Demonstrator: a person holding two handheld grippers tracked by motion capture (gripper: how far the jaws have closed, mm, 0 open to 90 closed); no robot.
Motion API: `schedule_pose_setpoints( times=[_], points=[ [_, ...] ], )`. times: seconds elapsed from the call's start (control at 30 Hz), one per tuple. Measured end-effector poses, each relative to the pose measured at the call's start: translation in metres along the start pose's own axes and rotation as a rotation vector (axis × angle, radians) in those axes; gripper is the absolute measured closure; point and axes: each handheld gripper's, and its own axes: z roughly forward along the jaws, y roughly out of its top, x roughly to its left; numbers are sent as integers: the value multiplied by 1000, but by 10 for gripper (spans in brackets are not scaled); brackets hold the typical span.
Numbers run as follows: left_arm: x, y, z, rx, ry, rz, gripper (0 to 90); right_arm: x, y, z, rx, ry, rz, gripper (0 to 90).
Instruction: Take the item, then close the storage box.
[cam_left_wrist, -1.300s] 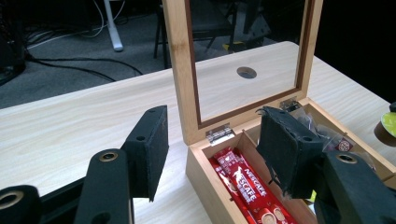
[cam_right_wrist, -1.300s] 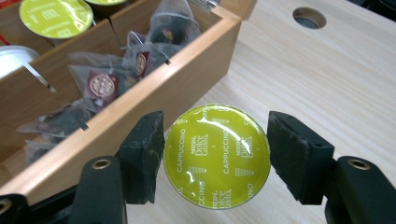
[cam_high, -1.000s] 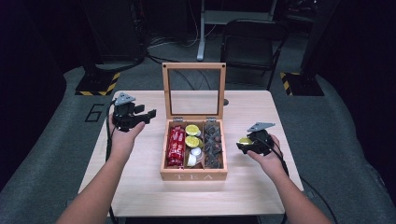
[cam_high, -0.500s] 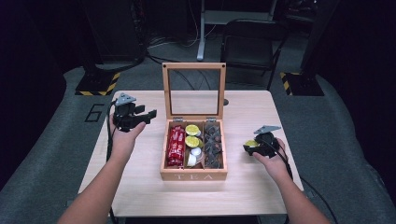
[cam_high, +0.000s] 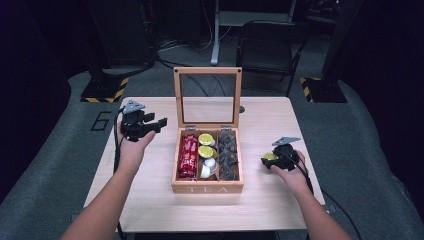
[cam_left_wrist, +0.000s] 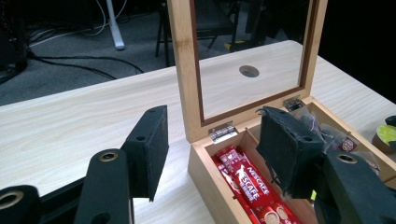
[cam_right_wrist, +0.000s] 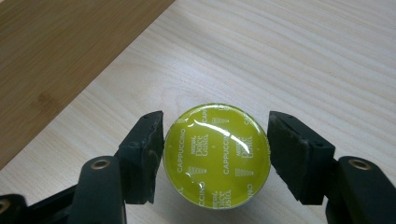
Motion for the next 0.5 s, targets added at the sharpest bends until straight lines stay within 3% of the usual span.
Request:
schedule_pose_setpoints(
  times=[0.5],
  points=[
    [1, 0, -1, 3, 3, -2, 426, 0, 1, -1, -23, -20, 4, 325]
  ],
)
